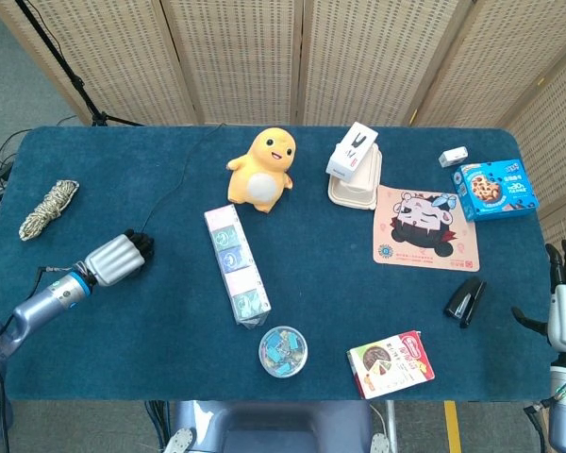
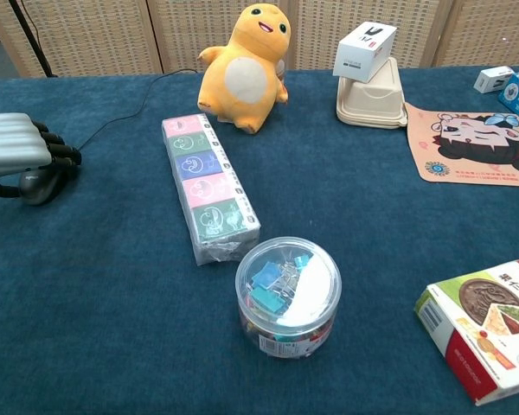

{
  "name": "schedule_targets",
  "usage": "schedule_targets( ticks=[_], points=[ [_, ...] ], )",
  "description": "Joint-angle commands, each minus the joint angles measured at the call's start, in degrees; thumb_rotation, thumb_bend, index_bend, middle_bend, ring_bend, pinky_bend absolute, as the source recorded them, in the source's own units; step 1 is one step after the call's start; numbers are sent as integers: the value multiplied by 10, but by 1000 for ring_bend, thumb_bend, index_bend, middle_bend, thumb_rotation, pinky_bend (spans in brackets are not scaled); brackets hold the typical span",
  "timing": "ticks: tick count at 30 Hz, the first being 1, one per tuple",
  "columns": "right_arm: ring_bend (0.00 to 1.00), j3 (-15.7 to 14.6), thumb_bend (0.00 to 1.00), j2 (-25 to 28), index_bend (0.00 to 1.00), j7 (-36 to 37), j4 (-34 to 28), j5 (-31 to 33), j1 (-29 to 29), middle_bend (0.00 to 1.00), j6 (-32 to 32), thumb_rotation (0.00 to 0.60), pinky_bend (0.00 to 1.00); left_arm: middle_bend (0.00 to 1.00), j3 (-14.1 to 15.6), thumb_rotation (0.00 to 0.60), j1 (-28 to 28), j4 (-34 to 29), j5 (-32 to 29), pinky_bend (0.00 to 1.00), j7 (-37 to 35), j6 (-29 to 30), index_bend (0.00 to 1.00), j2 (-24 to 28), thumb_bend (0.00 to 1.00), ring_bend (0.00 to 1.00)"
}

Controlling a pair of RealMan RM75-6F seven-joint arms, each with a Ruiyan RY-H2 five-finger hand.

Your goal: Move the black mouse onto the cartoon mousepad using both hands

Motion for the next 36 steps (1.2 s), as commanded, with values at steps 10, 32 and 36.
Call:
schedule_targets(
  ticks=[10, 32, 36],
  points=[
    [0, -2, 0, 0, 0, 1, 0, -1, 0, 0, 0, 600, 0, 417, -18, 600, 3, -4, -25, 507, -23, 44, 550, 5, 268, 438],
    [0, 2, 0, 17, 0, 33, -6, 4, -5, 0, -6, 600, 0, 416, -33, 600, -72, -63, -30, 507, 31, 228, 545, 50, 268, 422],
    [0, 2, 0, 20, 0, 40, -6, 4, -6, 0, -8, 600, 0, 416, -29, 600, -79, -80, -25, 507, 51, 227, 544, 54, 268, 421]
  ],
)
